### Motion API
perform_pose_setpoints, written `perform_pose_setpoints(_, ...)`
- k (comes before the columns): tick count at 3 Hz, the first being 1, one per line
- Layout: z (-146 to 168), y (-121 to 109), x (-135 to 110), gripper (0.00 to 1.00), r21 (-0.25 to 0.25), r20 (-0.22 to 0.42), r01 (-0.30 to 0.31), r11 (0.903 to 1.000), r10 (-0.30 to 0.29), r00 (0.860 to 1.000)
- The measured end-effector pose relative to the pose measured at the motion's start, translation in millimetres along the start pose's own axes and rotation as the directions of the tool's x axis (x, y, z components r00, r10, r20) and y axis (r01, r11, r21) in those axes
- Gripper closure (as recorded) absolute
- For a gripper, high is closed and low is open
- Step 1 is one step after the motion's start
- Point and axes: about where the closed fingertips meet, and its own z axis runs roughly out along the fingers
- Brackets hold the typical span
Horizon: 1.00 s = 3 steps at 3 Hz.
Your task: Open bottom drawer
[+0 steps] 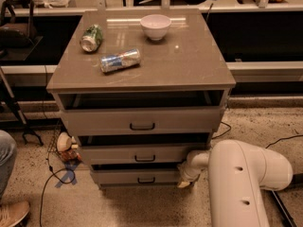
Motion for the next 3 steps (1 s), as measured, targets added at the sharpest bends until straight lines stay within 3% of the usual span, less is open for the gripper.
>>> perform_pose_setpoints(2,-0.6,3.1,0.7,0.95,0.000,0.000,0.000,1.0000,0.000,1.000)
perform_pose_setpoints(3,-2.2,3.6,0.5,1.00,0.000,0.000,0.000,1.0000,0.000,1.000)
